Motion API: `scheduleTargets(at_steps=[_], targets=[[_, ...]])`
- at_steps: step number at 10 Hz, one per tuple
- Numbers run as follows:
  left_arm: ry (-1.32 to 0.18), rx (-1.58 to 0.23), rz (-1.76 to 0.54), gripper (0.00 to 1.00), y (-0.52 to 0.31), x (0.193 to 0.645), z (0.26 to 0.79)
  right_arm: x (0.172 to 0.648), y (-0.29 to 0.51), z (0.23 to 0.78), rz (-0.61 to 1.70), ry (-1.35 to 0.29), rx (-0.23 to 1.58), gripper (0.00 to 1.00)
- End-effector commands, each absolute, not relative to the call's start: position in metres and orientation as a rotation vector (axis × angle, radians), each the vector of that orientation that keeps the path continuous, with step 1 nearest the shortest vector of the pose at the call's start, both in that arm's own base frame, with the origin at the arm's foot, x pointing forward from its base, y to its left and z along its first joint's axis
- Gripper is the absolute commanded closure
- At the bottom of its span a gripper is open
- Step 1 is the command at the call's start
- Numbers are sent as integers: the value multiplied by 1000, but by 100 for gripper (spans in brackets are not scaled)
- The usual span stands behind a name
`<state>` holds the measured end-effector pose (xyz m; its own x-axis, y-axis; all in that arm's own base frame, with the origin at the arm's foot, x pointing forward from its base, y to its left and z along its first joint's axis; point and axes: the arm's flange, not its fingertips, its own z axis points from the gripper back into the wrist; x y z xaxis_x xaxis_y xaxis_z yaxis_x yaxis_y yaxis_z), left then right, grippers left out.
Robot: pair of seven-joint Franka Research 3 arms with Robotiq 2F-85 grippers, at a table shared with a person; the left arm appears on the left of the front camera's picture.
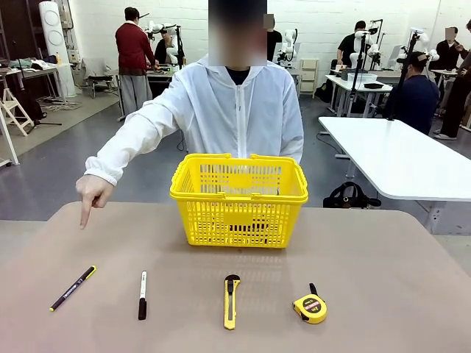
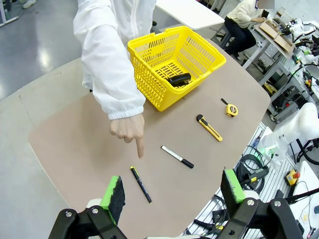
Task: Place the items the person wants into the basket.
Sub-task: Pick up the item the person points to and place it in the Market Basket.
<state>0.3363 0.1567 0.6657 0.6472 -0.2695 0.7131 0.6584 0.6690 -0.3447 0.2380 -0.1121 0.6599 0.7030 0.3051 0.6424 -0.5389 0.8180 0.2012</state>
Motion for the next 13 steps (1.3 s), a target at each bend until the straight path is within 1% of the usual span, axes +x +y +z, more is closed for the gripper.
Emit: scheduleTargets(at_steps=[1, 3, 5, 6, 7, 8, 9, 10, 11, 13], targets=[[-595, -538, -559, 0, 130, 335, 654, 236, -112, 654, 485, -633, 398, 0], [-410, -357, -638, 0, 64, 360, 633, 236, -112, 654, 485, -633, 398, 0], [-268, -183, -675, 0, 12, 362, 585, 236, -112, 654, 485, -633, 398, 0], [-242, -108, -662, 0, -5, 374, 557, 236, -112, 654, 485, -633, 398, 0], [-242, -94, -613, 0, -15, 379, 532, 236, -112, 654, 485, -633, 398, 0], [-213, -63, -583, 0, -22, 381, 509, 236, -112, 654, 485, -633, 398, 0], [-153, -61, -575, 0, -27, 385, 492, 236, -112, 654, 485, -633, 398, 0], [-140, -39, -547, 0, -30, 384, 473, 236, -112, 654, 485, -633, 398, 0], [-168, -10, -532, 0, -31, 383, 464, 236, -112, 654, 485, -633, 398, 0], [-238, 24, -508, 0, -28, 387, 474, 236, -112, 654, 485, -633, 398, 0]])
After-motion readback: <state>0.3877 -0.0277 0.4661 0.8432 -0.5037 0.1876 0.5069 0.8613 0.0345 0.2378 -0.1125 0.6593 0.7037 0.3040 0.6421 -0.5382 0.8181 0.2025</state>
